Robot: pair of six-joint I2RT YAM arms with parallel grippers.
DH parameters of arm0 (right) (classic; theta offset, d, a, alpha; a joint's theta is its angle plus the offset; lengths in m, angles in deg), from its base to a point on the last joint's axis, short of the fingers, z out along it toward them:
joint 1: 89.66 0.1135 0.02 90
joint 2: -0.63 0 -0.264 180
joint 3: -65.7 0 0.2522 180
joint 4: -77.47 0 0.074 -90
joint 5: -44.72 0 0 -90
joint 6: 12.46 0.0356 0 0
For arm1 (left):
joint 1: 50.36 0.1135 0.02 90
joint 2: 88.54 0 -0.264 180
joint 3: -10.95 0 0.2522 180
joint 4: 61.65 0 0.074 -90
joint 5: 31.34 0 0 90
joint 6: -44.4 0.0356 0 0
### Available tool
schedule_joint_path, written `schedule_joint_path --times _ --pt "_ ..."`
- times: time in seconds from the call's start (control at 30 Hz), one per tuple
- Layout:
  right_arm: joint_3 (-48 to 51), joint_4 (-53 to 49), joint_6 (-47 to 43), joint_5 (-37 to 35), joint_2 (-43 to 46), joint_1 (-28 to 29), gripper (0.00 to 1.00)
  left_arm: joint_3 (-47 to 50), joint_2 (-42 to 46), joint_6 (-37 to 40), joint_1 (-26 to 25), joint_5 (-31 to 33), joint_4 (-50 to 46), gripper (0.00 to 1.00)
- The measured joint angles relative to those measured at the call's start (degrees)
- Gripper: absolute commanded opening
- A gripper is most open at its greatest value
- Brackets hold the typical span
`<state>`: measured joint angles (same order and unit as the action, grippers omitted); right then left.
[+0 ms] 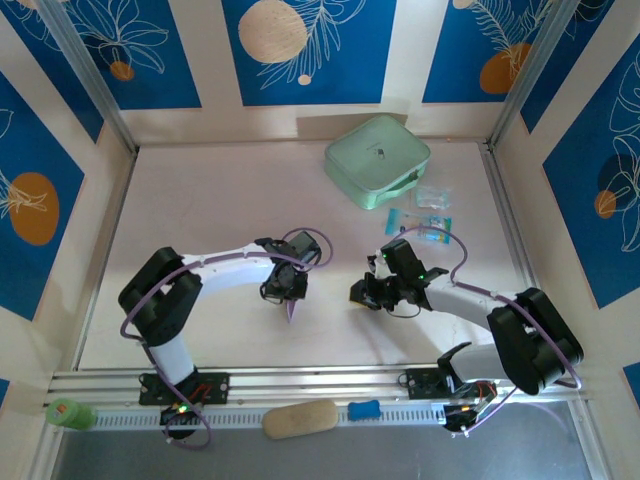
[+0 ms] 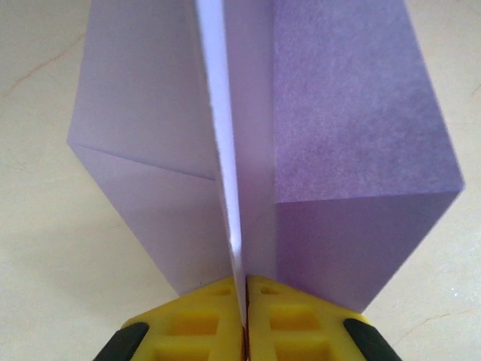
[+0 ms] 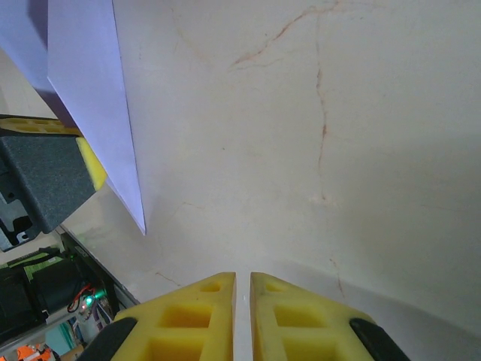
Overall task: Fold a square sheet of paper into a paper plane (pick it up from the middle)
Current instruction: Move a paper plane to the center of the table.
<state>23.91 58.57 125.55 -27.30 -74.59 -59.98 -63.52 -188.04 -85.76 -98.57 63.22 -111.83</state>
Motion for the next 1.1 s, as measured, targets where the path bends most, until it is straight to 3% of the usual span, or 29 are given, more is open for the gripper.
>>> schedule_joint_path --times 0.27,1.1 --pt "-0.15 0.55 0.02 0.04 -0.15 0.39 0.13 0.00 2.67 -0.04 0.00 -0.04 1.44 0.13" --pt "-0.15 0.83 0.02 0.02 -0.66 0.48 0.13 0.00 -0.55 0.00 -0.11 -1.29 1.73 0.17"
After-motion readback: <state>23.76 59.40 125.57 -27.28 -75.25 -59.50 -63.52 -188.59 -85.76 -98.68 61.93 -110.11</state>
